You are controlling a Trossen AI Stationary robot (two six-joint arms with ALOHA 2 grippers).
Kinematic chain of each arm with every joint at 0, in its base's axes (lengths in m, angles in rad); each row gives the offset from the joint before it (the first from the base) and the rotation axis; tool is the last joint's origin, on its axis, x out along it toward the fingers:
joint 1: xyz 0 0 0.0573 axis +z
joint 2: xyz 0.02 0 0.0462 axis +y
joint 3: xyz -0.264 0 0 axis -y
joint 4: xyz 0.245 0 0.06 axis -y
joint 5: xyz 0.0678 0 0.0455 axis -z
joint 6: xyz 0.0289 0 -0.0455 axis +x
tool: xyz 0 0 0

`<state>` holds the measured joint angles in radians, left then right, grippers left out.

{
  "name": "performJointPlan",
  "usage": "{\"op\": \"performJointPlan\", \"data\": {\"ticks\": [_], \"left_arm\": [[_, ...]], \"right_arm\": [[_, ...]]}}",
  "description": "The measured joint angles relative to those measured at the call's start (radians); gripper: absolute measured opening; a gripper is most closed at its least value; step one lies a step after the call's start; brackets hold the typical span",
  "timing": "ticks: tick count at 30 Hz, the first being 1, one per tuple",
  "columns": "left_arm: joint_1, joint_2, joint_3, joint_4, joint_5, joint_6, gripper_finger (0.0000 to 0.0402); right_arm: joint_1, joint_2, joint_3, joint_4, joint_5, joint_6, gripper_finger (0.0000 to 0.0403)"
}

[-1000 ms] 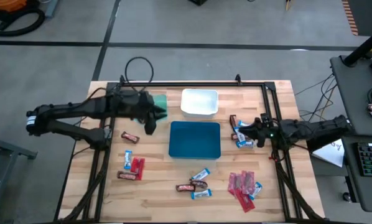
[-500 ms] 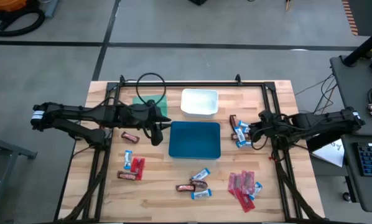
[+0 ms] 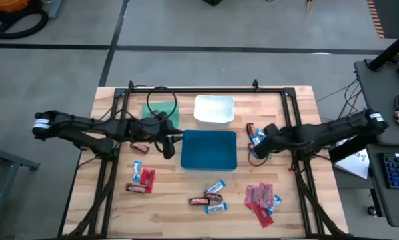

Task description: Sort candy

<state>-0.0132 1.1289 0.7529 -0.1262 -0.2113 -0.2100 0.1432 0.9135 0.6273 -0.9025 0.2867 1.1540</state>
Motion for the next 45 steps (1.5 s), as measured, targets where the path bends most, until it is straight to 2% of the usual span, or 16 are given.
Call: {"op": "performJointPlan", "data": {"ticks": [4, 8, 14, 22, 30, 40, 45], "left_arm": [[0.000, -0.038, -0.053, 0.037, 0.000, 0.006, 0.0087], [0.000, -0.066, -0.066, 0.057, 0.000, 0.038, 0.0087], [0.001, -0.099, -0.058, 0.090, 0.000, 0.142, 0.0088], [0.001, -0.137, -0.049, 0.089, 0.000, 0.164, 0.0088], [0.002, -0.135, -0.049, 0.089, 0.000, 0.164, 0.0088], [0.002, -0.134, -0.051, 0.089, 0.001, 0.141, 0.0086], [0.001, -0.134, -0.053, 0.088, 0.001, 0.141, 0.0086]], "right_arm": [[-0.005, 0.097, 0.014, 0.019, -0.002, 0.018, 0.0235], [-0.025, 0.186, 0.023, 0.019, 0.001, 0.020, 0.0244], [-0.059, 0.283, 0.035, 0.066, 0.001, -0.029, 0.0235], [-0.111, 0.343, 0.038, 0.077, -0.014, -0.098, 0.0216], [-0.134, 0.371, 0.034, 0.112, -0.049, -0.154, 0.0166], [-0.135, 0.369, 0.034, 0.134, -0.059, -0.160, 0.0058], [-0.135, 0.364, 0.039, 0.134, -0.060, -0.172, 0.0018]]}}
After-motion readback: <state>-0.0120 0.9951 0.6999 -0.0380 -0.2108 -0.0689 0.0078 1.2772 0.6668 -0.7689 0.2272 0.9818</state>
